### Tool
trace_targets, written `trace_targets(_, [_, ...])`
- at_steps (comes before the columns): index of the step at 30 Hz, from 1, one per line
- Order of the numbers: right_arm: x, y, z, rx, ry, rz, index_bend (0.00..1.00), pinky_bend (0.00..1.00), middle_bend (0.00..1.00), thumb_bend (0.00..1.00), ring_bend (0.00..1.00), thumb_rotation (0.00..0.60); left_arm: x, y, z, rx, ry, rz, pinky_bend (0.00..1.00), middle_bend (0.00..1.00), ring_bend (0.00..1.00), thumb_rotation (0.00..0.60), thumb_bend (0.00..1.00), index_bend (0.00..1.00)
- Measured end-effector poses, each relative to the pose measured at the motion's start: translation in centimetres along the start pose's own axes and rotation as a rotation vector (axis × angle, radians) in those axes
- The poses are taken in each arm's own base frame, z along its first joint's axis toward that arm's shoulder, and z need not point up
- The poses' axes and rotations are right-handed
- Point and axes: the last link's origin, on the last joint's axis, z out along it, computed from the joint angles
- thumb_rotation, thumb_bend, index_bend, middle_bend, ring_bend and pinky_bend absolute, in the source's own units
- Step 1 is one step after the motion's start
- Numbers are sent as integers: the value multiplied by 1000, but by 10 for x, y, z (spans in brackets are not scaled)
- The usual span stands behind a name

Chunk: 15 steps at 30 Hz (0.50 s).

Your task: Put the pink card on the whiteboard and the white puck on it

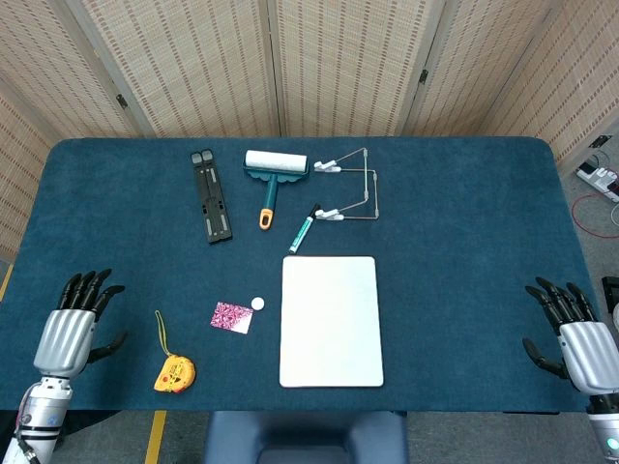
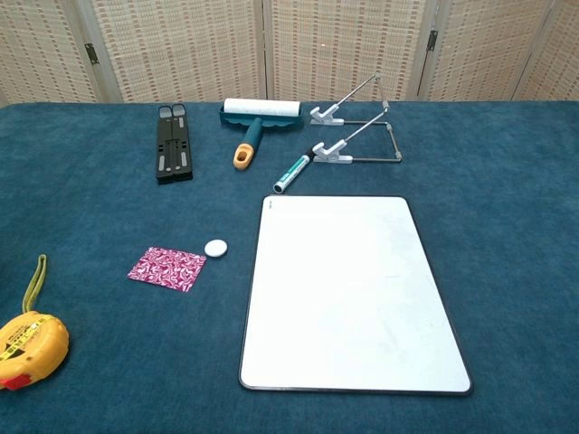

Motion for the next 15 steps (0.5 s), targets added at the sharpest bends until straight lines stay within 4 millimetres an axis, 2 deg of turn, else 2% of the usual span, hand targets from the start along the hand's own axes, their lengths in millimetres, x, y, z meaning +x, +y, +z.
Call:
trace_targets(10, [3, -1, -3, 0, 7, -6, 115, 0, 103, 368, 117, 600, -17, 39, 50, -247, -84, 48, 0, 100, 78, 600, 307, 248])
trace_targets(15, [3, -1, -5, -8, 10, -7, 115, 0, 103, 367, 116, 600, -30, 57, 69, -329, -162, 64, 0, 100, 66, 600, 305, 236])
